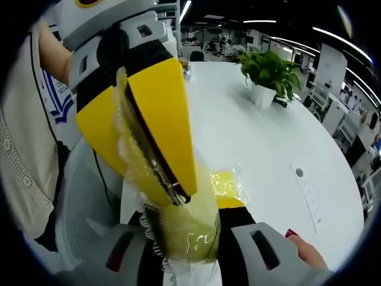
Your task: Compare the silicone blocks by pressing each to a similar depth, holding the contact briefly, and releasing to observe deformation and rebound differences across the visible hardness samples.
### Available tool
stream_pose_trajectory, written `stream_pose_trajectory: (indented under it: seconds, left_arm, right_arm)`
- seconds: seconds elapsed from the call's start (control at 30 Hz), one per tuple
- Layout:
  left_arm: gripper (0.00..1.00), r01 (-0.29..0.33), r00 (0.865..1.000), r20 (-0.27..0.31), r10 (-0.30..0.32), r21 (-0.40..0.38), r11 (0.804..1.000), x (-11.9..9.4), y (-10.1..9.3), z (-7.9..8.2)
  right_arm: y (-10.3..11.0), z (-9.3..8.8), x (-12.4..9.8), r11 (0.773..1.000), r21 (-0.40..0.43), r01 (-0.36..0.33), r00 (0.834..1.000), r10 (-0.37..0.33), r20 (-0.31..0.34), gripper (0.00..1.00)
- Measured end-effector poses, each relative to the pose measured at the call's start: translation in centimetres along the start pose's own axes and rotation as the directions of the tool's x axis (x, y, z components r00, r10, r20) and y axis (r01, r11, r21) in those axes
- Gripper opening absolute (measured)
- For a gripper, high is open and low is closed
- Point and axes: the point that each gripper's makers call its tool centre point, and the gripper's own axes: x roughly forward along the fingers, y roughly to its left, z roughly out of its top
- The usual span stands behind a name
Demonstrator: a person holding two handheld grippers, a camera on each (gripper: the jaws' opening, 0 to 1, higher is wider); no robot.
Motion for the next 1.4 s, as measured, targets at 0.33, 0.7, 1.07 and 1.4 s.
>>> stream_pose_trajectory:
  seconds: [0.33, 0.7, 1.07, 1.4]
  left_arm:
    - [0.00, 0.006, 1.000, -0.006, -0.006, 0.002, 1.000, 0.1, -0.2, -0.2]
    - [0.00, 0.005, 1.000, -0.010, -0.005, -0.004, 1.000, 0.1, -0.2, -0.4]
    - [0.00, 0.002, 1.000, -0.010, -0.002, -0.011, 1.000, 0.1, 0.0, -0.6]
    - [0.00, 0.008, 1.000, -0.015, -0.008, -0.011, 1.000, 0.1, -0.3, -0.8]
  right_arm:
    - [0.1, -0.2, 0.0, 1.000, 0.003, -0.009, 1.000, 0.009, 0.003, 0.26]
    - [0.0, -0.5, 0.3, 1.000, 0.003, -0.019, 1.000, 0.019, 0.001, 0.28]
    - [-0.1, -0.9, 0.5, 1.000, 0.001, -0.014, 1.000, 0.014, -0.007, 0.31]
    - [0.3, -1.0, 0.6, 1.000, 0.007, -0.030, 1.000, 0.030, 0.002, 0.33]
